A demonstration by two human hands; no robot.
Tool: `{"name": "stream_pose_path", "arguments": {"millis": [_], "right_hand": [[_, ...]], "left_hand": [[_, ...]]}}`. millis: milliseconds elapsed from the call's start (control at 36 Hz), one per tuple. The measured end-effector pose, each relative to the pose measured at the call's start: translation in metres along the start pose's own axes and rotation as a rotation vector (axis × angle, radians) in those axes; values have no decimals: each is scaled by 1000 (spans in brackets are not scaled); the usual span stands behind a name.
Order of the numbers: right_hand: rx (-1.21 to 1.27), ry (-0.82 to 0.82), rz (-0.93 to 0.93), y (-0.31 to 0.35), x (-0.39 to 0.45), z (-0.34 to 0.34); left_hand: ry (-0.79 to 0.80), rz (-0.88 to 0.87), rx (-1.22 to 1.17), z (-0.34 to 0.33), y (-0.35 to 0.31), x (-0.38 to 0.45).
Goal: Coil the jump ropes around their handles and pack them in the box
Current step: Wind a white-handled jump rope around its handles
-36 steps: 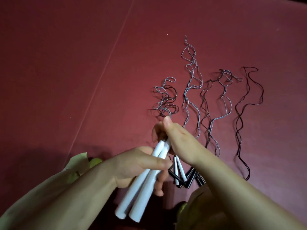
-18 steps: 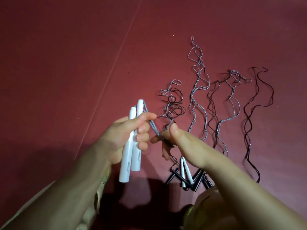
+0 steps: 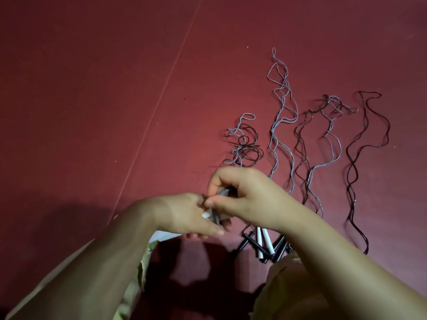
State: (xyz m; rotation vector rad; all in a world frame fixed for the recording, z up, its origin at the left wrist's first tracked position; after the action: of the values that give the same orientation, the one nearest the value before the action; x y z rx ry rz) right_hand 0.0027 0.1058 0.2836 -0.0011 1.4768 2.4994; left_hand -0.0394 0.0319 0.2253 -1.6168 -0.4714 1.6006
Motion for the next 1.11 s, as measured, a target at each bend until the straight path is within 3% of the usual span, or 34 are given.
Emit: {"name": "stream_pose_path", "arguments": {"millis": [111, 306, 389, 528, 667, 778, 1056, 1111], "right_hand": [[293, -112, -67, -8, 5, 8], [806, -100, -209, -26, 8, 4], [776, -209, -195, -30, 9, 12], [462, -318, -26, -15, 4, 31], [277, -215, 35, -11, -2, 36], [174, -77, 82, -7, -2, 25], [677, 73, -110, -10, 5, 24], [665, 125, -84, -8, 3, 31]], "left_hand": [[104, -112, -140, -1, -12, -11], [162, -365, -555, -8, -27, -9], [199, -416, -694, -5, -28, -6], [177, -467, -795, 10, -25, -10], [152, -384, -733, 6, -24, -10], [261, -375, -711, -3, -27, -11], [460, -393, -756, -17, -35, -17], [479, -396, -790, -14, -35, -18]]}}
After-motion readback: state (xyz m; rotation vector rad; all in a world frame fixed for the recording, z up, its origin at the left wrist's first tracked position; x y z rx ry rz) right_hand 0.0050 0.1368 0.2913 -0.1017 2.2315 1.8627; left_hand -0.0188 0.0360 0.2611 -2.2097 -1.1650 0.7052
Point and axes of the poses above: each hand's wrist, its own x-axis towards the middle knuckle, its own z-axis out of the back of the hand, y = z × x, the point moved 7 cm from there along x, towards the middle knuckle
